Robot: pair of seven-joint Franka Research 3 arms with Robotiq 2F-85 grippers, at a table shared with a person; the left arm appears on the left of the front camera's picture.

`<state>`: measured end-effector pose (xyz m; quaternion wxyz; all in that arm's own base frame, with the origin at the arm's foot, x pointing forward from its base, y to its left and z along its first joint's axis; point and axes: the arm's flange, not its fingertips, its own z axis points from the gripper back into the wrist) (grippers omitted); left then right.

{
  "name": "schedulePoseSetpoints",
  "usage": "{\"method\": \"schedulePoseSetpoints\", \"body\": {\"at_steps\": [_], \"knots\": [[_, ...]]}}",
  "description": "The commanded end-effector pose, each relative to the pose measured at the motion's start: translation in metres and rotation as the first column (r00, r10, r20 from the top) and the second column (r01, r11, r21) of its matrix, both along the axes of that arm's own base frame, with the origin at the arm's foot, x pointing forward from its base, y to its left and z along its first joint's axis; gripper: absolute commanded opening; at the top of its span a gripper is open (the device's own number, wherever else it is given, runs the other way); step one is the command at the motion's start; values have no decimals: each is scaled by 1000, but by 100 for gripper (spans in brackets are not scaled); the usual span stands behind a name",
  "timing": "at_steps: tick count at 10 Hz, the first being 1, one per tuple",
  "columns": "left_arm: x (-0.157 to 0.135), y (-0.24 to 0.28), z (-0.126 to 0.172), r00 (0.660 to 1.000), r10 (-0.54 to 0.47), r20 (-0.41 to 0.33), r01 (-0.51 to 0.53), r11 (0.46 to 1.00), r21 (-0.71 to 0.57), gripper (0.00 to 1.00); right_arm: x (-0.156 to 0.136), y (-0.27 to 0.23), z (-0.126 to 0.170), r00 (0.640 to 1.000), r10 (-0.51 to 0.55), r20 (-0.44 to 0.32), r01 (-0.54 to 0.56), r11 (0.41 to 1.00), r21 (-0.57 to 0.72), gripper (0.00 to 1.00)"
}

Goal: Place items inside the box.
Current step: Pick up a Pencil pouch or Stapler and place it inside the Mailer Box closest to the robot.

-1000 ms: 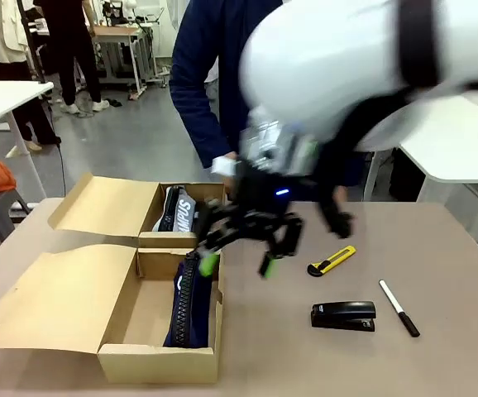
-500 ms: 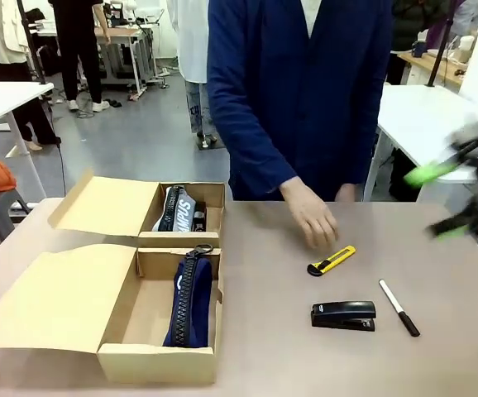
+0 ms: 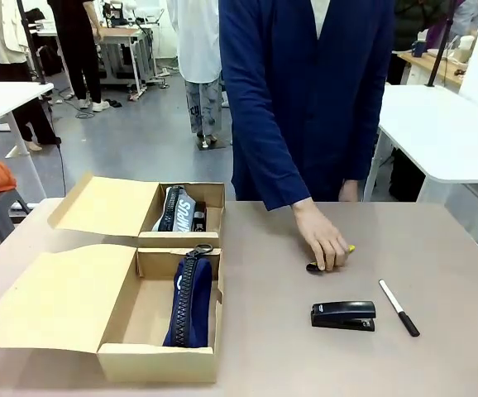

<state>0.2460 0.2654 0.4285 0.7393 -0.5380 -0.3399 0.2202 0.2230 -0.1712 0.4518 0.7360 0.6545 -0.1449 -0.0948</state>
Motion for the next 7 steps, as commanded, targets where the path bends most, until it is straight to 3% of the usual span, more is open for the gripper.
{"method": "schedulePoseSetpoints", "body": {"at_steps": [1,2,3,7], "knots": [[1,0,1,1000,2,29,-1,1000,-3,100,-43,107,-135,998,59,-9,-59,986,-153,100],[1,0,1,1000,2,29,-1,1000,-3,100,-32,129,-144,995,71,-69,-87,961,-264,100],[1,0,1,1000,2,29,-1,1000,-3,100,-1,-11,-43,999,31,-6,-32,998,-48,100],[1,0,1,1000,2,29,-1,1000,-3,100,-1,-11,-43,999,31,-6,-32,998,-48,100]]}}
